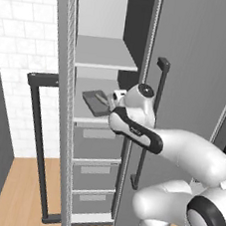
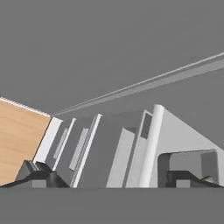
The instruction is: Take the meat container that has the fish and place it on the second highest rack of the freezer. Then take the vegetable container that has the garlic and corn and place it on the highest rack of the freezer.
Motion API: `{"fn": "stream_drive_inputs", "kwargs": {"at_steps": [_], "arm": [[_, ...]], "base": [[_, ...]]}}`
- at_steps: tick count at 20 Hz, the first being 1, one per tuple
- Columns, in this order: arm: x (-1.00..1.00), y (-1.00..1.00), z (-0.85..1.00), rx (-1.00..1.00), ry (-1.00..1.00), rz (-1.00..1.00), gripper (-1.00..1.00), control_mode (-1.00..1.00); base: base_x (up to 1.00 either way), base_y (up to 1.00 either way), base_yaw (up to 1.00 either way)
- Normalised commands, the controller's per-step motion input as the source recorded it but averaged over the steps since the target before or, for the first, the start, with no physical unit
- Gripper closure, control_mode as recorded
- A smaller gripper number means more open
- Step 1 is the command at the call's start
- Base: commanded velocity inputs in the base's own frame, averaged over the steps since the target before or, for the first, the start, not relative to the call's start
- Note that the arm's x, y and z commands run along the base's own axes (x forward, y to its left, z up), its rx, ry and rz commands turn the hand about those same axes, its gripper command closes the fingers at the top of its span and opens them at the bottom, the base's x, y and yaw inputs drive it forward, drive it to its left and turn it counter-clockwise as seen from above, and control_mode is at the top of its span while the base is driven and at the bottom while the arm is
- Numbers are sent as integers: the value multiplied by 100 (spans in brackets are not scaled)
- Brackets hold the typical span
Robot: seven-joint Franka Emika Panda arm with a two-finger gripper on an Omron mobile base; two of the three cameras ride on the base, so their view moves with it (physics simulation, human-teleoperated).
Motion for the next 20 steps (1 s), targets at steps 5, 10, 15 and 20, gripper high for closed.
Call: {"fn": "stream_drive_inputs", "kwargs": {"at_steps": [5, 10, 15, 20], "arm": [[-91, 0, 82, -7, 36, 27, -100, -100], [-100, -3, 10, -44, 23, 41, -100, -100], [-78, -80, -3, -37, 1, 52, -100, -100], [-32, -100, 12, -8, -6, 45, -100, -100]], "base": [[0, 0, 0], [0, 0, 0], [0, 0, 0], [0, 0, 0]]}}
